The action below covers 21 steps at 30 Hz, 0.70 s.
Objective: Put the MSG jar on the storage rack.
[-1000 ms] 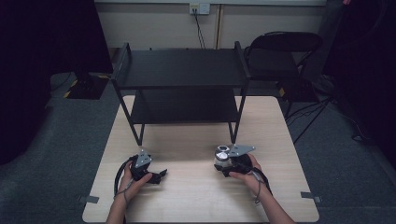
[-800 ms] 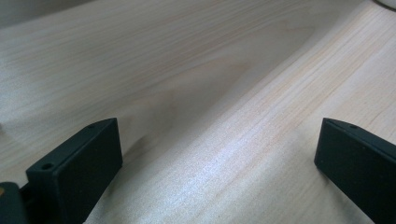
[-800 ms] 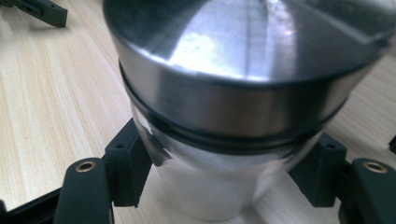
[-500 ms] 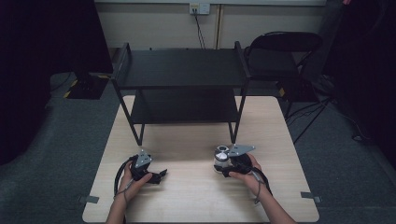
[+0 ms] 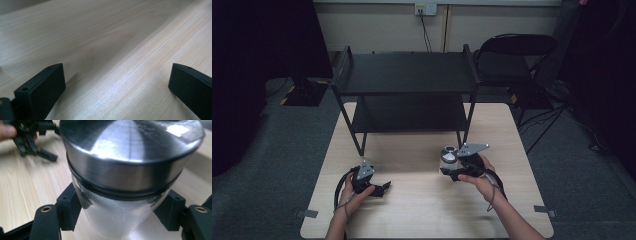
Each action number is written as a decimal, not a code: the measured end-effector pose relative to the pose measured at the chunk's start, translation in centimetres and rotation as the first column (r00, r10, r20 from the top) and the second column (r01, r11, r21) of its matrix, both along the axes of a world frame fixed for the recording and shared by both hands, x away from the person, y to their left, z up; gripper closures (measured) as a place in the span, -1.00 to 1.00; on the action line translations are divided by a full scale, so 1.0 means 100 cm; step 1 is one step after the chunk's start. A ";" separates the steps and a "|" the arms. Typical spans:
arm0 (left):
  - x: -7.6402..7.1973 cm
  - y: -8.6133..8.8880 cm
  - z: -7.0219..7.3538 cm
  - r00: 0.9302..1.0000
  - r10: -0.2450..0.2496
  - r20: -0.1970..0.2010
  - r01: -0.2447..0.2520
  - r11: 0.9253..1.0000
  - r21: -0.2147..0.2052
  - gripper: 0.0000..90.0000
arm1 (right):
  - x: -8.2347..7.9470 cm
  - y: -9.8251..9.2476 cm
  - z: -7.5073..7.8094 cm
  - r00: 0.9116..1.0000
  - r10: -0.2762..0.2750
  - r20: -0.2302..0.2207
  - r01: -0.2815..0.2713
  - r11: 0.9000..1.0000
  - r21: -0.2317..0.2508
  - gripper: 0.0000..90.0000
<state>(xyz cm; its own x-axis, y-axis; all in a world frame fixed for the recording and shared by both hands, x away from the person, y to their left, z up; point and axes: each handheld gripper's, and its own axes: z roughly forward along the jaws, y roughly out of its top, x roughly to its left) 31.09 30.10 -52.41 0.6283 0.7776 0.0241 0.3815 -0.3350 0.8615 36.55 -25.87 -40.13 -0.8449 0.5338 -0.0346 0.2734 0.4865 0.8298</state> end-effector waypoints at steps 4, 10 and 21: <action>0.000 0.000 0.000 1.000 -0.001 0.000 0.001 1.000 0.003 -1.00 | -0.002 0.004 0.019 1.000 -0.019 -0.001 0.019 1.000 -0.002 -0.31; 0.000 0.000 0.000 1.000 0.000 0.000 0.000 1.000 0.000 -1.00 | 0.005 0.009 0.047 0.999 -0.030 0.015 0.029 0.999 0.039 -0.31; 0.000 0.000 0.000 1.000 -0.002 0.001 0.002 1.000 0.006 -1.00 | 0.029 0.031 0.080 0.997 -0.072 0.034 0.069 0.995 0.070 -0.31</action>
